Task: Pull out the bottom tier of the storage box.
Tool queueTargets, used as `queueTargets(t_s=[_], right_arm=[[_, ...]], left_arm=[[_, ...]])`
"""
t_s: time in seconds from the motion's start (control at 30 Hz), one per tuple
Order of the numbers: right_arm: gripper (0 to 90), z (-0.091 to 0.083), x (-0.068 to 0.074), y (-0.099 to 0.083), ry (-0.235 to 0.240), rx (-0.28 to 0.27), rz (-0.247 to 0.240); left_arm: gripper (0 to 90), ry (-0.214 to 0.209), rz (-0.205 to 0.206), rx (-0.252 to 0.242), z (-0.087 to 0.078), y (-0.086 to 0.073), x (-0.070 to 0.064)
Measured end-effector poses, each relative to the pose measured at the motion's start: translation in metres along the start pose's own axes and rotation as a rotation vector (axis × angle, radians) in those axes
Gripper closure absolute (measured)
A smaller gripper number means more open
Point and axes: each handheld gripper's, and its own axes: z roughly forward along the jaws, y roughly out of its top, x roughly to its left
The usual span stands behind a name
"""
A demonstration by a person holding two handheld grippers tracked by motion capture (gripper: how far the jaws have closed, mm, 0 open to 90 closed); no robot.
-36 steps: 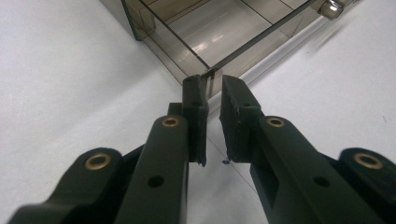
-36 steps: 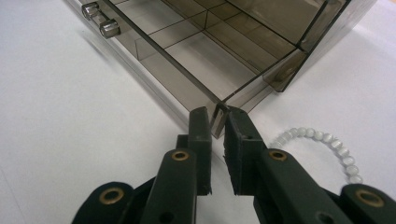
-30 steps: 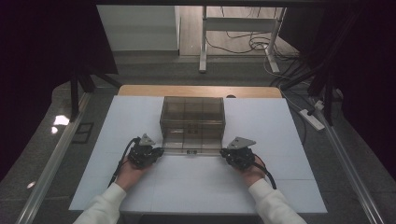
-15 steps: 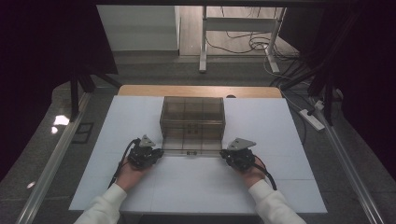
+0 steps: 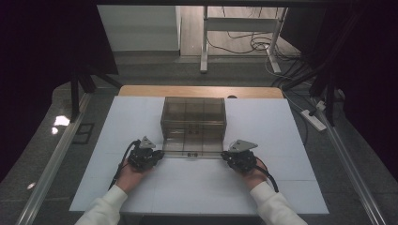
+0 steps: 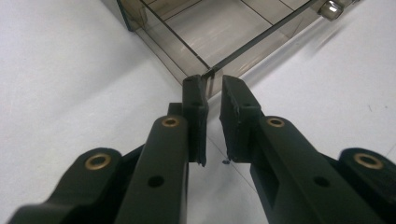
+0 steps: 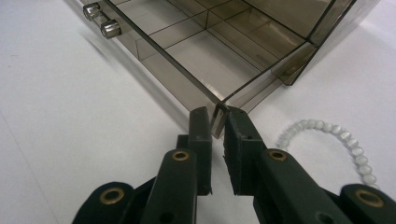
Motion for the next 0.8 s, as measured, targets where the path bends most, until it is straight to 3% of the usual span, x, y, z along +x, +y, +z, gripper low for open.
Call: queueTargets(t_s=[0.8], right_arm=[[81.2, 0.0019, 0.0002, -0.0053, 0.017, 0.024, -0.001]], left_arm=[[79.3, -0.014, 0.009, 0.022, 0.0016, -0.0027, -0.0019]])
